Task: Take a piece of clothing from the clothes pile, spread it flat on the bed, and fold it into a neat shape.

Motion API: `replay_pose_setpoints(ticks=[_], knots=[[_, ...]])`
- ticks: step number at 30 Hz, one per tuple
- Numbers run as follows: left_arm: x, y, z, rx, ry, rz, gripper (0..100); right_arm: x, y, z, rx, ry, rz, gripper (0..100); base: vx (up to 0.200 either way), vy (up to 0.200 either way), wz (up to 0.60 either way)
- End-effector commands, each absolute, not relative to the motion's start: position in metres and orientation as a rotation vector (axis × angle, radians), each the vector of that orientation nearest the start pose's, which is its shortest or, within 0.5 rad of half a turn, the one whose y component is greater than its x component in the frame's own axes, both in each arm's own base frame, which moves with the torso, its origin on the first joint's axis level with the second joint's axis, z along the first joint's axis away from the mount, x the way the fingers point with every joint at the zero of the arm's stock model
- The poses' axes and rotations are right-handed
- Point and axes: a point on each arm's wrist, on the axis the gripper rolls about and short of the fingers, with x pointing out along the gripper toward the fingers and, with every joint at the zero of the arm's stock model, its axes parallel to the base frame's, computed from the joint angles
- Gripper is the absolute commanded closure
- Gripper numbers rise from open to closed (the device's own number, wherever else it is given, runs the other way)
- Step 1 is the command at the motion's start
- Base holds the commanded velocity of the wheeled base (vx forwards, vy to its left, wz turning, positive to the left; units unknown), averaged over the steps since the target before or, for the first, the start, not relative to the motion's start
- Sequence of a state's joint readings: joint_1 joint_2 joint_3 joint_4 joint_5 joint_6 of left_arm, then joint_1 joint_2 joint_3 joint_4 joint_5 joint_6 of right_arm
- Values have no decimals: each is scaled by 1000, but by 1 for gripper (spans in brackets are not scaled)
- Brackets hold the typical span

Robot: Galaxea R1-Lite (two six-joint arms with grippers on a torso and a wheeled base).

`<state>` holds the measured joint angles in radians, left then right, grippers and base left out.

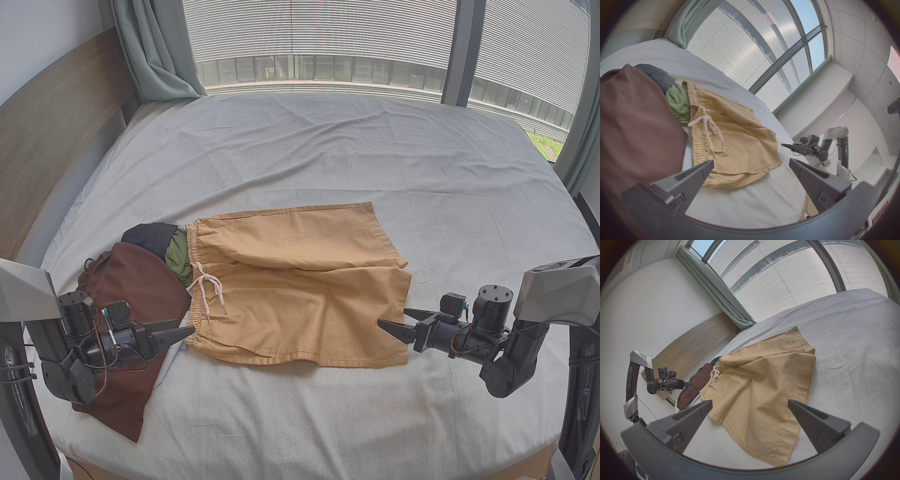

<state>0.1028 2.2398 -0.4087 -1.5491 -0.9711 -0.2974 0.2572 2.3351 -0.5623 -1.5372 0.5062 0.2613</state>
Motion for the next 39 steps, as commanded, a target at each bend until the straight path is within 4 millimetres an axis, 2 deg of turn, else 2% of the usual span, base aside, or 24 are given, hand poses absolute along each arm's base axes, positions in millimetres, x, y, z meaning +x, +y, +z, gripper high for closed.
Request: replay_pose_setpoints(ticks=[1, 9, 17, 39], knots=[[312, 15, 3, -443, 410, -769, 0, 330, 98, 6, 277, 339, 723, 0, 0, 0, 0], [315, 16, -12, -461, 441, -745, 0, 332, 98, 3, 278, 344, 720, 0, 0, 0, 0], [328, 18, -25, -453, 435, -662, 0, 332, 97, 3, 278, 340, 719, 0, 0, 0, 0], [329, 9, -30, -567, 497, -655, 0, 335, 97, 0, 279, 342, 715, 0, 0, 0, 0]])
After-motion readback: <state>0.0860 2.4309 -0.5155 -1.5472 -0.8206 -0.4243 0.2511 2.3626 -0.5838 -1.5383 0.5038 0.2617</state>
